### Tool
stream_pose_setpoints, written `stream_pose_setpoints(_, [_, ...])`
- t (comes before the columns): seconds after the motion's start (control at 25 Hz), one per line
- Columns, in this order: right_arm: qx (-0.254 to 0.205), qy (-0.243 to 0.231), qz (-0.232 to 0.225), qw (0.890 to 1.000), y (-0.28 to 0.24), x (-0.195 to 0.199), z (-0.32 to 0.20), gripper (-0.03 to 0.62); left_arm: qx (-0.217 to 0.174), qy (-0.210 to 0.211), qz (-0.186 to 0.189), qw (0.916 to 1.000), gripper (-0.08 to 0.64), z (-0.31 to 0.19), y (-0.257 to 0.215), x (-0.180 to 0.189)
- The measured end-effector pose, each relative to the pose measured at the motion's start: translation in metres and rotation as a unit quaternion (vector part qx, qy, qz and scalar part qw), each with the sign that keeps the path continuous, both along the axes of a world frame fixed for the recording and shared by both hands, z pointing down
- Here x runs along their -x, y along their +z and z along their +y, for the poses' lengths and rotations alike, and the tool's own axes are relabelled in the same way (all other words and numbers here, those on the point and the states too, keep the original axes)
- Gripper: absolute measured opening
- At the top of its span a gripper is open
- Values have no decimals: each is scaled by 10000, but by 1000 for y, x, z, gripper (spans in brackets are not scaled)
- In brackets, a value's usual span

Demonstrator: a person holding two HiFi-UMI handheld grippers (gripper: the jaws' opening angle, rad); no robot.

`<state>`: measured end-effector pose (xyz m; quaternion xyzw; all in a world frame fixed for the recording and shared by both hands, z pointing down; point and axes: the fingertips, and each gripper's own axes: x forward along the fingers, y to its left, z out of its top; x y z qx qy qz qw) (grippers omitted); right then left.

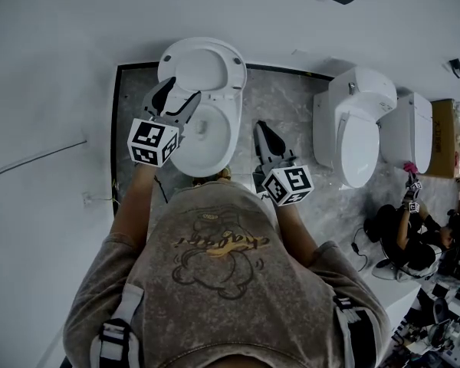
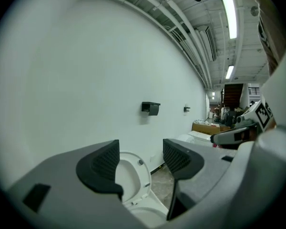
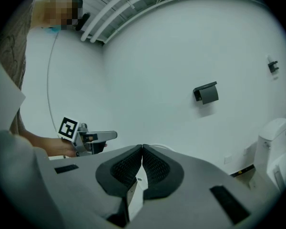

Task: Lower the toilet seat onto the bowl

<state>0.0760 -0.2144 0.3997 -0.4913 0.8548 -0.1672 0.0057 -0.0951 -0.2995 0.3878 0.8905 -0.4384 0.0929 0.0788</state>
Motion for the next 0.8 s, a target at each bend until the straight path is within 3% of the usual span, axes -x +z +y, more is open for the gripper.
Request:
stream_pose_setpoints(0.2, [85,51,17,9999,12,-2,-5,28,-6,165,-603,9980,279,-59,31,-4])
stream_pose_setpoints(0.48, [294,291,31,9991,26,-17,-4,28,57,519,-1627,9853,279,-130,79,-10])
stream_pose_setpoints(0.8, [578,507,24,9970,44,-29,-2,28,456,881,-2554,9617,279,-189,142,-17])
